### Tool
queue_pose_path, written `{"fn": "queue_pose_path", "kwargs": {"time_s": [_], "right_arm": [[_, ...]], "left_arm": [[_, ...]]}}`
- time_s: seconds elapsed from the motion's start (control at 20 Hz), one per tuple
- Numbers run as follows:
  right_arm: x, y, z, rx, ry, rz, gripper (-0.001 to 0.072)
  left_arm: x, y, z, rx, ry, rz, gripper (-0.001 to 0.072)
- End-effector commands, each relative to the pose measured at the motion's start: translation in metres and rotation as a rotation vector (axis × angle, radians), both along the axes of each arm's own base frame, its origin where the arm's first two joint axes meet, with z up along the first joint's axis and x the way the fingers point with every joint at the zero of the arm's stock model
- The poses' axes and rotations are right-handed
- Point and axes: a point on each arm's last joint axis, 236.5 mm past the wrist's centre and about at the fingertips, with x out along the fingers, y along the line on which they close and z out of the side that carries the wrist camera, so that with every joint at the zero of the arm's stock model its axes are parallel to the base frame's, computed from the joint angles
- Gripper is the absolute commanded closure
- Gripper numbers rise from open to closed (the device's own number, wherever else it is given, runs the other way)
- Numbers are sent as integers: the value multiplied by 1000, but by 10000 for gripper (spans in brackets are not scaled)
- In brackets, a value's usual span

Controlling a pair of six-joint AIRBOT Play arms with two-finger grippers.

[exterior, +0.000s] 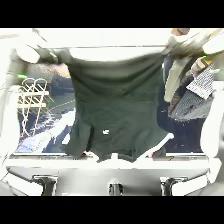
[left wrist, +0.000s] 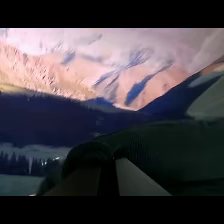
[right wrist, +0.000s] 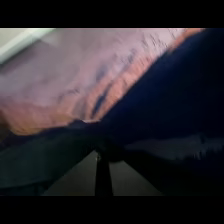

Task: Fold the clothes and pants, and hang the long-sleeved shirts on hangers.

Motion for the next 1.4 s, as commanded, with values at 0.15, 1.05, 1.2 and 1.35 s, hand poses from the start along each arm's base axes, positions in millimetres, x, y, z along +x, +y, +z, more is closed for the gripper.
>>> {"fn": "queue_pose_path", "kwargs": {"time_s": [0.15,1.05,1.2,1.35], "right_arm": [[18,26,-154,3,253,44,612],[-325,-27,-104,12,581,83,146],[-391,14,-136,171,648,33,146],[-443,37,-167,247,734,-3,147]], "left_arm": [[3,-26,-147,-84,290,9,505],[-243,25,-44,-271,453,102,-3],[-318,-1,-75,-310,535,42,-3],[-372,-28,-92,-357,610,-3,-3]]}}
